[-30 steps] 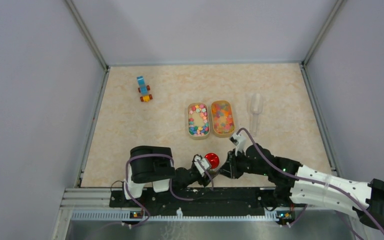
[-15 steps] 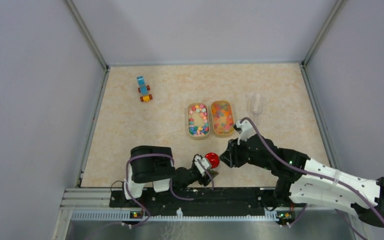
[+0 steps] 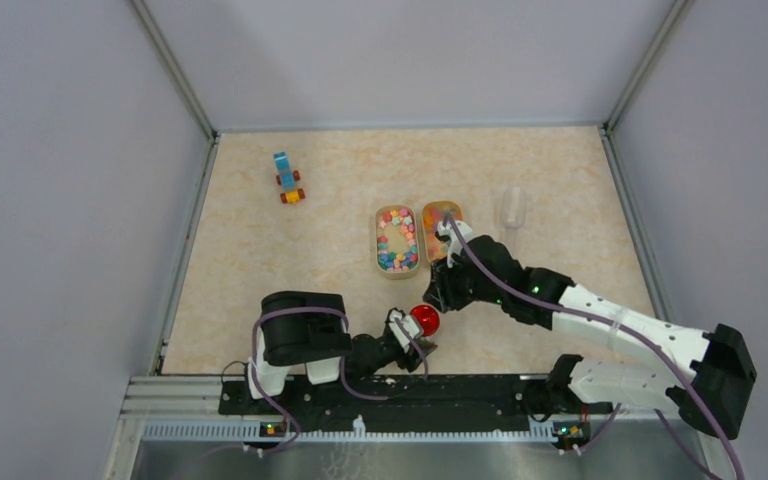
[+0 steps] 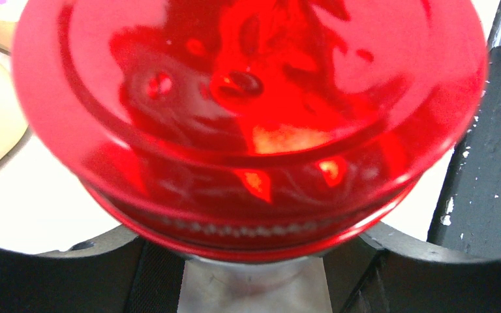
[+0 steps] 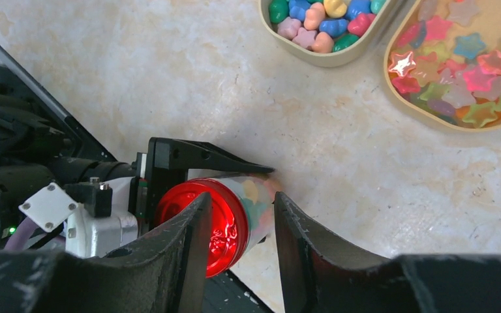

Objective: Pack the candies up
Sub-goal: Screw the bottle lid onto the packing bottle.

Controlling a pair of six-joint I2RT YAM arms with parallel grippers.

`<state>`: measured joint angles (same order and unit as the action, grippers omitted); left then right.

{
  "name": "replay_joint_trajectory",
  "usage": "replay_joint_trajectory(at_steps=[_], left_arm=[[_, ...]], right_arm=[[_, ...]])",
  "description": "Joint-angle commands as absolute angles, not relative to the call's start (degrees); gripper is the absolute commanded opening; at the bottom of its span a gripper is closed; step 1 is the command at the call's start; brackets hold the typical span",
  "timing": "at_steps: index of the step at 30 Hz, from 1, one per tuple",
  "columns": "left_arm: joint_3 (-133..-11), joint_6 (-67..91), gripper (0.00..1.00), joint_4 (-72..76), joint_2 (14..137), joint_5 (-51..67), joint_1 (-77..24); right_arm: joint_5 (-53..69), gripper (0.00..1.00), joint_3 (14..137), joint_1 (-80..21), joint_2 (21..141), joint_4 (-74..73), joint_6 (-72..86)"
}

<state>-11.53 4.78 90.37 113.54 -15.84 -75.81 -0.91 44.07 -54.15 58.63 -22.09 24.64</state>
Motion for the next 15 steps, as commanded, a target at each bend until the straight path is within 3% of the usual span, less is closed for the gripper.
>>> replay_joint_trajectory(at_steps=[1,15], left_arm=[[-9.93,7.65,0.53,102.74,117.04,-14.15,-75.37],[-10.02,7.83,0.53,102.70,117.11,-13.85,-75.35]], right_arm=[[5.59,0.38,45.44,-52.60,62.03,-15.99,22.47],[8.80,0.32,40.32,-51.59,62.85,-13.89,22.70]])
